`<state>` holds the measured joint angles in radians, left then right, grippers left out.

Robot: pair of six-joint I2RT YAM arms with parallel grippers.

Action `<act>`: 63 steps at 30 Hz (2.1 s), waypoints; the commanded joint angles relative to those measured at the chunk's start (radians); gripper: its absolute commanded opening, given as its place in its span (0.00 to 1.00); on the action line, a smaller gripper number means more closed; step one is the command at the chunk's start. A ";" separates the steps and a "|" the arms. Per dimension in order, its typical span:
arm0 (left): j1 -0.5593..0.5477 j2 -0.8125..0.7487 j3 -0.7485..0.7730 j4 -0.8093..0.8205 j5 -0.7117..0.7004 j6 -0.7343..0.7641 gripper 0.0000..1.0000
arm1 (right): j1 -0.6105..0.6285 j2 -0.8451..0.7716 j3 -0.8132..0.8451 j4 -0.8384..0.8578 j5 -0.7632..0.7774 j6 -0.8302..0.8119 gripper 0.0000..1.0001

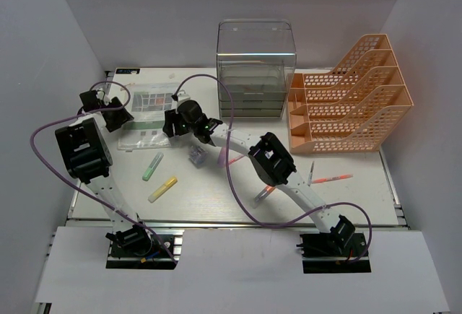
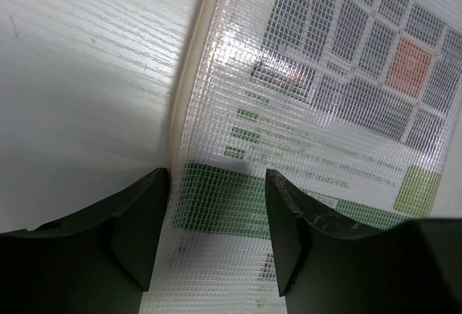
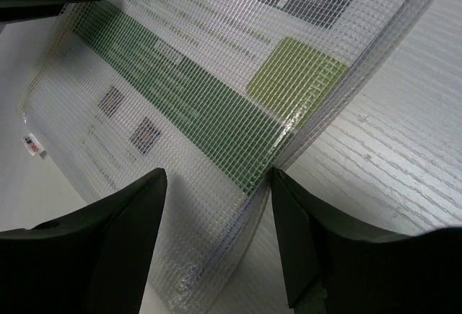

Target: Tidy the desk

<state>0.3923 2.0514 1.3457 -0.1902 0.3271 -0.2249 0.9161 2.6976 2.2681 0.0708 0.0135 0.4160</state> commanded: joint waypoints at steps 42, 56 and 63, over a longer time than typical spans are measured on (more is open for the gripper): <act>-0.010 -0.148 -0.045 -0.090 0.076 -0.179 0.00 | 0.004 -0.007 -0.022 0.012 -0.155 -0.017 0.85; 0.008 -0.194 0.108 -0.146 0.016 -0.206 0.00 | 0.004 -0.134 -0.038 -0.025 -0.185 -0.083 0.89; 0.008 -0.255 0.130 -0.163 0.013 -0.198 0.00 | 0.015 -0.280 -0.052 -0.055 -0.150 -0.152 0.89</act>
<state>0.4038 1.9118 1.4487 -0.3515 0.3325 -0.4126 0.9192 2.5603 2.1994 -0.0036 -0.1455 0.3210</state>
